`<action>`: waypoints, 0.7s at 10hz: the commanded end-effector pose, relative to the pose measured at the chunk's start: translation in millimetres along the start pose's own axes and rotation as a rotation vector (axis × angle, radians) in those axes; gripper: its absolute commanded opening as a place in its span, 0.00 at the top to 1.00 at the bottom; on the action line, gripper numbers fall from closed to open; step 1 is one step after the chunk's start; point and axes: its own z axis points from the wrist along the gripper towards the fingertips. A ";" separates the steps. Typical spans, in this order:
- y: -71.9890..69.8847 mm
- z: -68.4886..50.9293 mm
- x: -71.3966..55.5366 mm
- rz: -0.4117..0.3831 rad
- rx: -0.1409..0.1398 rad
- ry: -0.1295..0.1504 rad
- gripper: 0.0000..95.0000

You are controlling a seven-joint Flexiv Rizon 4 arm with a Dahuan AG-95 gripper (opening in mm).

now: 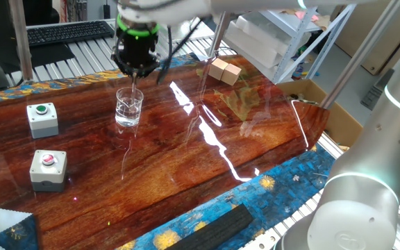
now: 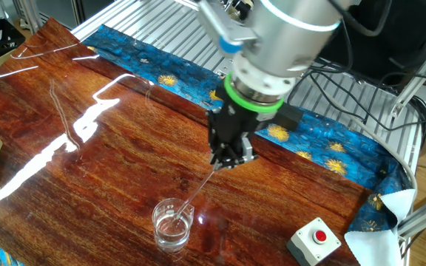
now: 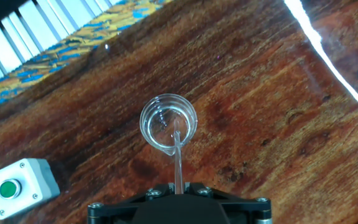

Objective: Stir the beaker with a glass rod

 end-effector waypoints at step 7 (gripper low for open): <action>-4.2 -7.7 -12.3 0.001 0.015 0.199 1.00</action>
